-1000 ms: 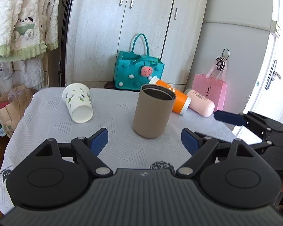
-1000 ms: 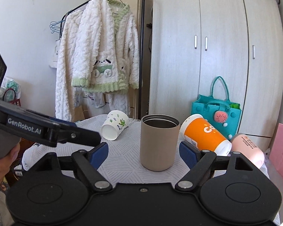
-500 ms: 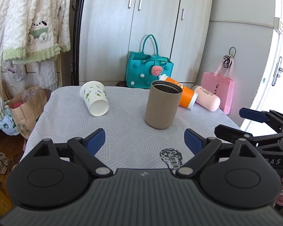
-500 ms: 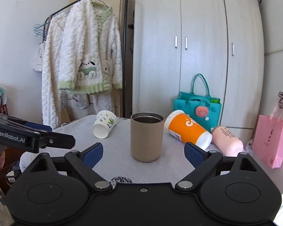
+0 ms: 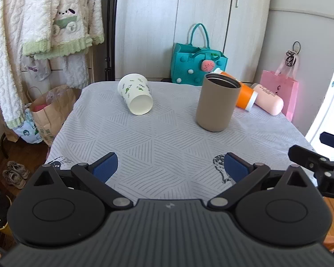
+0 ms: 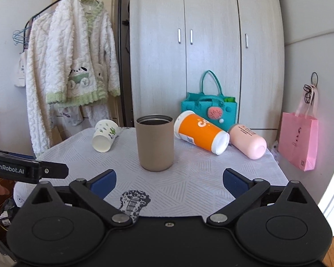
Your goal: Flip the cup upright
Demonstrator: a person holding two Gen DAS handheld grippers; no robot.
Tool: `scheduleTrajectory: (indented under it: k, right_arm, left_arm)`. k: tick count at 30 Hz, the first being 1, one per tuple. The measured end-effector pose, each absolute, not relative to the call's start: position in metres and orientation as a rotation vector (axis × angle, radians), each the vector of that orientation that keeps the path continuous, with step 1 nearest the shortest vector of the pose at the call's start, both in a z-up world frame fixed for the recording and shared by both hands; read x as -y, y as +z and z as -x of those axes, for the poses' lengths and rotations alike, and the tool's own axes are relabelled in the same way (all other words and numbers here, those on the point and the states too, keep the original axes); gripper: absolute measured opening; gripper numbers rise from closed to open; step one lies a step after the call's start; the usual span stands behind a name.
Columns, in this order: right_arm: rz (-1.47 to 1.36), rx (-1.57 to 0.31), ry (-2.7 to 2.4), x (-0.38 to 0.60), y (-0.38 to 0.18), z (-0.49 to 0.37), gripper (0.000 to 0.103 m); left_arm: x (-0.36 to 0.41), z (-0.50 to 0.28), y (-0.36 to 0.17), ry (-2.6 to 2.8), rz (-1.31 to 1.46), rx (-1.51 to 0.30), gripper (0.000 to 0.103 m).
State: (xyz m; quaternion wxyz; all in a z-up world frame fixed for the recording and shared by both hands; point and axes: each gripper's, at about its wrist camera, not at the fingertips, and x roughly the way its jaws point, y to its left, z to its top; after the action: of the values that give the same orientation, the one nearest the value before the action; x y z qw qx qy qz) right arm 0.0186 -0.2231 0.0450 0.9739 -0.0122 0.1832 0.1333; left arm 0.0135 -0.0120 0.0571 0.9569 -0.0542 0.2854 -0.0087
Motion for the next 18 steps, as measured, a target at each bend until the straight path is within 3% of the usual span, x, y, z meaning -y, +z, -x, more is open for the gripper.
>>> scheduleTrajectory:
  k: [18]
  right_arm:
    - [0.030, -0.445, 0.087, 0.221, 0.033, -0.023, 0.103]
  left_arm:
    - [0.011, -0.011, 0.059, 0.071, 0.047, -0.602, 0.103]
